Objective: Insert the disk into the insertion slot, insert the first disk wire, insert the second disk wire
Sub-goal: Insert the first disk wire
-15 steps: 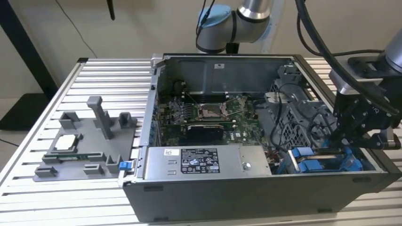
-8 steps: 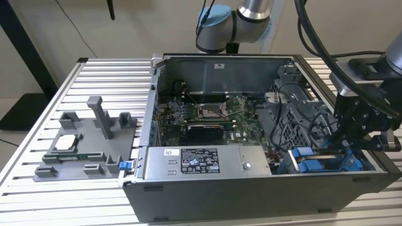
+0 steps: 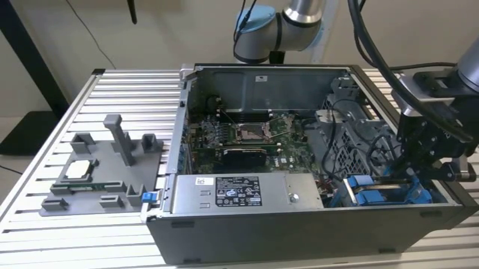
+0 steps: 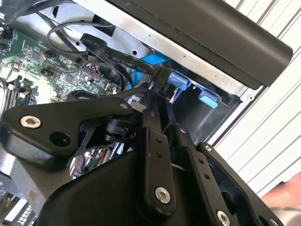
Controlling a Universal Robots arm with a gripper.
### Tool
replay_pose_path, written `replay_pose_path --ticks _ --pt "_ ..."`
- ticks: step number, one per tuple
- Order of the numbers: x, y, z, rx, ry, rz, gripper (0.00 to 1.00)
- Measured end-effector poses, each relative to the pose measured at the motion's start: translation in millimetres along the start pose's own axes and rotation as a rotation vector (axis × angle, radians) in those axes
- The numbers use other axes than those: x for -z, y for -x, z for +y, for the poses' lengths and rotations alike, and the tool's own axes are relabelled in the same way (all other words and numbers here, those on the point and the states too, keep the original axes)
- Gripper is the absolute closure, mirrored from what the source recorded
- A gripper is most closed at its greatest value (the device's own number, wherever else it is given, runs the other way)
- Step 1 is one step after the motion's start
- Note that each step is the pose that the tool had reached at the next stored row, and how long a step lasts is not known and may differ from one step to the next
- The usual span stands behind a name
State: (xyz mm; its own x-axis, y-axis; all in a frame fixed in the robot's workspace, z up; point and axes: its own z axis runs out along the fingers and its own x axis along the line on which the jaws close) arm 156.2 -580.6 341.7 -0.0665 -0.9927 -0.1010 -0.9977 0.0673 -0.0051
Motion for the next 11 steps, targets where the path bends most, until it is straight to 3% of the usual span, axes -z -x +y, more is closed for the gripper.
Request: replay_pose_path --ticks 11 --pt "-4.4 0.5 0.1 -0.001 -0.0002 -0.0003 1.0"
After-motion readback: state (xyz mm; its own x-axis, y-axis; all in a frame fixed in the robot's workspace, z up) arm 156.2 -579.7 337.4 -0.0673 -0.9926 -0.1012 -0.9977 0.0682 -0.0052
